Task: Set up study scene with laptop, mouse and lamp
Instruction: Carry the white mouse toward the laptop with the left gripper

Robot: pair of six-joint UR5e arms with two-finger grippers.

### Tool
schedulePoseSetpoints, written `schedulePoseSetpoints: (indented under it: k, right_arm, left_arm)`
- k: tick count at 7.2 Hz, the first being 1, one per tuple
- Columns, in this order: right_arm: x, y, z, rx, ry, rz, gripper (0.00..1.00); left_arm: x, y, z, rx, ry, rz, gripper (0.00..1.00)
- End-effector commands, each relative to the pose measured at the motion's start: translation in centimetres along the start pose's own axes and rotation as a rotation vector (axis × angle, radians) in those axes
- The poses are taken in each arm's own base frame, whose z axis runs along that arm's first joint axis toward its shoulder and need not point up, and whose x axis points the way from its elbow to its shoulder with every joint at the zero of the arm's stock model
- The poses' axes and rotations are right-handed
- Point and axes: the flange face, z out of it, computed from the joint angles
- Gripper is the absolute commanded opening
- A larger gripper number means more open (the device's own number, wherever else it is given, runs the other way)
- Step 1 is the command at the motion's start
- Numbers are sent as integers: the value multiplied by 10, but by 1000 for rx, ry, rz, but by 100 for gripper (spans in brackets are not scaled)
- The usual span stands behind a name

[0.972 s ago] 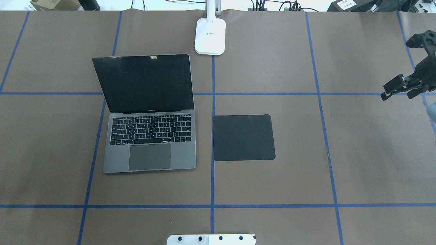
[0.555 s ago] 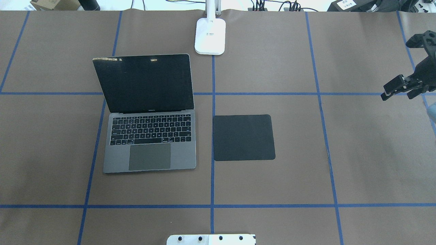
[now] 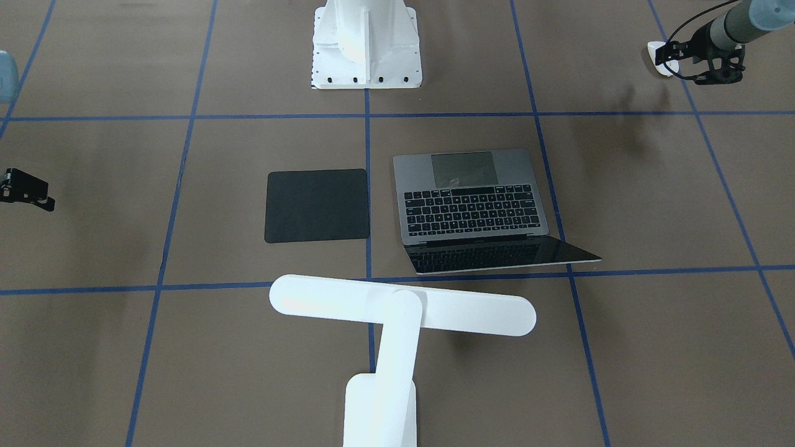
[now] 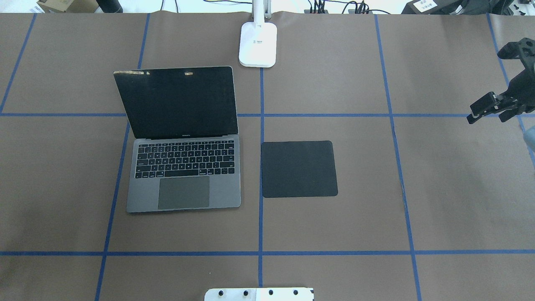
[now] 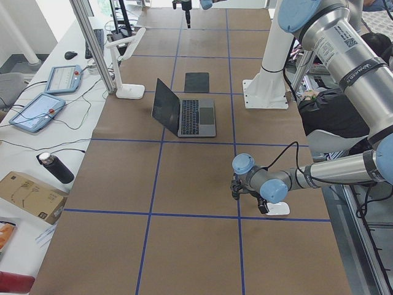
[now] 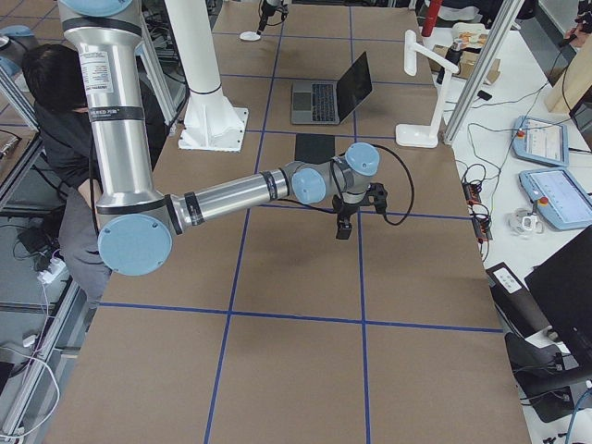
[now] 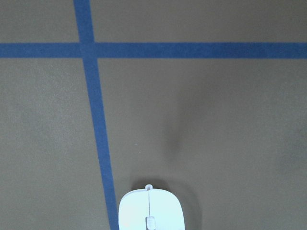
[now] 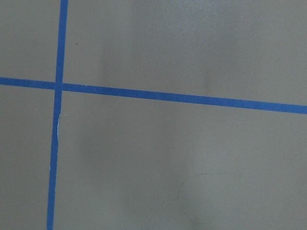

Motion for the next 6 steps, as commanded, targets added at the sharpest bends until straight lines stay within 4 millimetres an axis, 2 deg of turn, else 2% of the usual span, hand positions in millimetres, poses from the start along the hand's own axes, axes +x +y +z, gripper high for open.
schedulePoseSetpoints:
  k: [1, 6]
  right_arm:
    - [2, 0, 2, -6, -1, 5, 99]
    - [1, 0, 2, -5, -2, 4, 99]
  left_arm:
    - [-1, 2, 8, -22, -13, 12, 100]
    - [1, 3, 23, -79, -24, 31, 100]
